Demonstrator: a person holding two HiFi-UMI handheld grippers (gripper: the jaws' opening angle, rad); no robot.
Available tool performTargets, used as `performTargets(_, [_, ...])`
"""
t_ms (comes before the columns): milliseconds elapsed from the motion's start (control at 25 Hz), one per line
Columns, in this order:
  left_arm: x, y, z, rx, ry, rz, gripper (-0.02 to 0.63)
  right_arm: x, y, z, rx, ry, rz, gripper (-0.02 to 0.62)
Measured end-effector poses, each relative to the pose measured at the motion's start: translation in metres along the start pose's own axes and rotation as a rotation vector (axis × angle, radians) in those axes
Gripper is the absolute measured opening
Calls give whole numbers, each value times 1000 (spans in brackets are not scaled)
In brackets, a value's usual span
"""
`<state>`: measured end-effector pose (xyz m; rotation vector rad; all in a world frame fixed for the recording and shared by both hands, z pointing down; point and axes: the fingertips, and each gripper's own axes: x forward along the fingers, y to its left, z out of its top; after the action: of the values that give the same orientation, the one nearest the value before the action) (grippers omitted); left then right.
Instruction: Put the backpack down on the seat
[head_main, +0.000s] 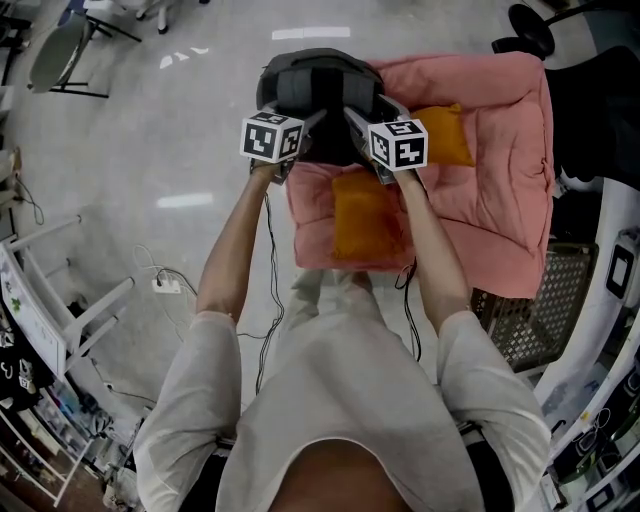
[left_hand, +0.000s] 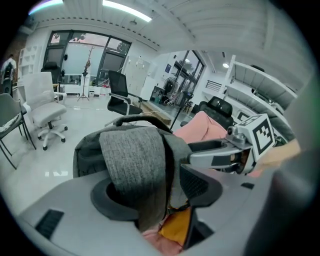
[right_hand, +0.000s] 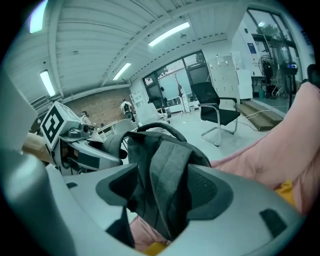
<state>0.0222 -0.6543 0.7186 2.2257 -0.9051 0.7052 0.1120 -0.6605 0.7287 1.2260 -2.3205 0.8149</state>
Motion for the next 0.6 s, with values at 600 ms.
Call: performTargets(600, [-15,12,-43,31,44,113,298,-9,13,-16,-22,2,-16,325])
